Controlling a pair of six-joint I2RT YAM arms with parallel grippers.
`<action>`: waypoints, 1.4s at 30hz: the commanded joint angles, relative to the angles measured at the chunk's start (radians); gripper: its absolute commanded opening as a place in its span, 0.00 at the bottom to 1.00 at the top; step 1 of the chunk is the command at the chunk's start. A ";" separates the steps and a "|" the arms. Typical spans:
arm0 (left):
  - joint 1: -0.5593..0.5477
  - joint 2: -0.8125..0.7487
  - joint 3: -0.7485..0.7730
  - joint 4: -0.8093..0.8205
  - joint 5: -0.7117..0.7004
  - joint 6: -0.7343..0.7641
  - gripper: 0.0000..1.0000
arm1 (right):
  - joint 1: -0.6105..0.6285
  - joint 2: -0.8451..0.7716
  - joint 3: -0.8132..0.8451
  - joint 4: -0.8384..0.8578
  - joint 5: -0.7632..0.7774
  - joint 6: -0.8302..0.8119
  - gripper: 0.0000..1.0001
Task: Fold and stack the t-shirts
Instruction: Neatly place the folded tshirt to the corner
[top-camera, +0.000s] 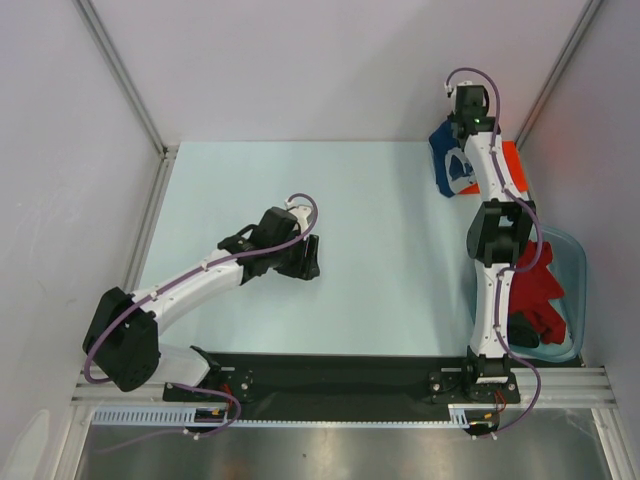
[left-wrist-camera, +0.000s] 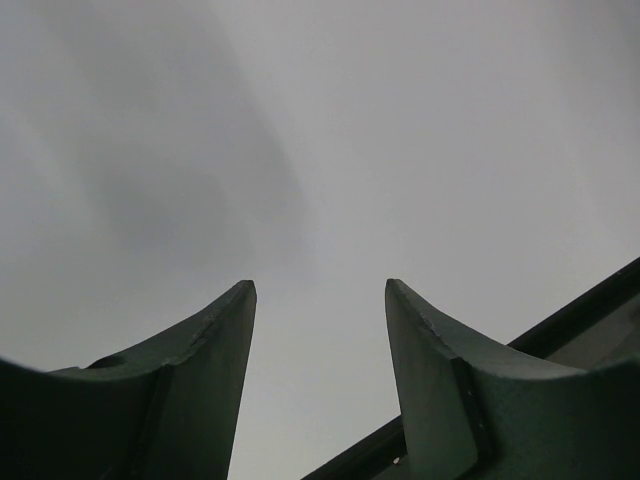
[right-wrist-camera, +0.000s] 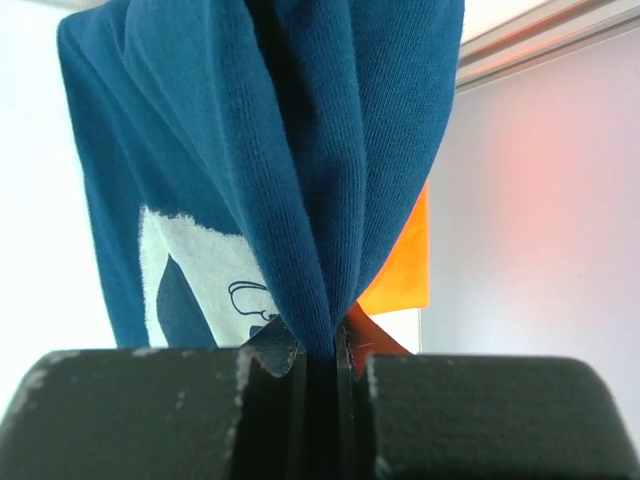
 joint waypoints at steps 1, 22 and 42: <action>0.009 -0.004 0.039 0.006 0.015 0.014 0.60 | 0.008 -0.072 0.057 0.064 0.049 0.006 0.00; 0.015 0.046 0.077 -0.012 0.034 0.006 0.60 | -0.070 -0.012 0.037 0.122 0.002 0.043 0.00; 0.016 0.095 0.120 -0.028 0.028 0.003 0.60 | -0.107 0.137 0.039 0.202 -0.077 0.041 0.00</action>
